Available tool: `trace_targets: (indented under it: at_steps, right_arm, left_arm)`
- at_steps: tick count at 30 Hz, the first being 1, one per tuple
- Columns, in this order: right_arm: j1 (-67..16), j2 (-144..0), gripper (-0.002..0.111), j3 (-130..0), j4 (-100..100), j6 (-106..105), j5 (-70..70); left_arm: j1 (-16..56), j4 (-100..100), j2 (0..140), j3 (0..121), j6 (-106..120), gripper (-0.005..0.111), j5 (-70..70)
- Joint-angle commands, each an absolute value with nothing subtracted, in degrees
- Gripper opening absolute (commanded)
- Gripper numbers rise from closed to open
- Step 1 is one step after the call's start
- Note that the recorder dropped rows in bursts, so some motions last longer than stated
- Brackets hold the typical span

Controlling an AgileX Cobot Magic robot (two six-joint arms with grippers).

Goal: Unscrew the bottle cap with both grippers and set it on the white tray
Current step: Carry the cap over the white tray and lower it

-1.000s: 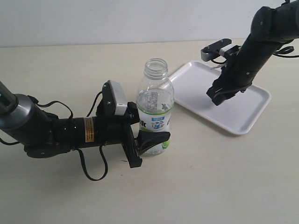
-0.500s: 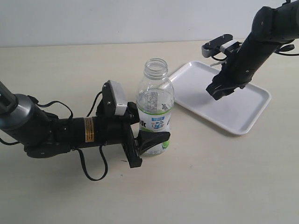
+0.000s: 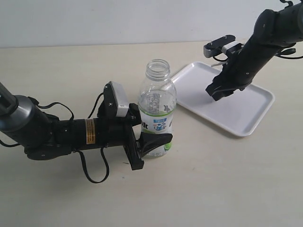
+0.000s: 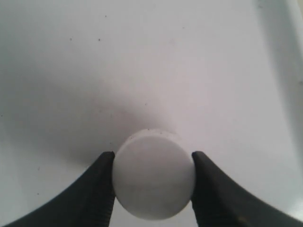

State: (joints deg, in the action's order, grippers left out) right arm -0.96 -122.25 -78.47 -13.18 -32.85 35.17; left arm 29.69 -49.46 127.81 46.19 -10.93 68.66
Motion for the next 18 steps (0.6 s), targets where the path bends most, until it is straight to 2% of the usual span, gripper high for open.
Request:
trace_targets:
  at_steps: [1,4,6,8,14,18]
  right_arm:
    - [-0.96,-123.81,0.000,-78.27,-13.44,-32.87,34.01]
    - [-0.96,-124.23,0.001,-78.27,-13.54,-32.87,34.01]
    - [-0.96,-124.23,0.007,-78.27,-14.49,-32.87,33.70]
    - [-0.96,-124.23,0.018,-78.27,-14.74,-32.87,33.48]
    - [-0.96,-124.23,0.061,-78.27,-15.03,-32.87,33.46]
    - [-0.96,-124.23,0.070,-78.27,-15.03,-31.91,34.20]
  left_arm:
    - [29.74,-49.51,127.74,46.14,-10.48,0.000,67.77]
    - [29.74,-49.51,127.74,46.14,-10.48,0.000,67.77]
    - [29.74,-49.51,127.74,46.14,-10.48,0.000,67.77]
    - [29.74,-49.51,127.74,46.14,-10.48,0.000,67.77]
    - [29.74,-49.51,127.74,46.14,-10.48,0.000,67.77]
    - [29.74,-49.51,127.74,46.14,-10.48,0.000,67.77]
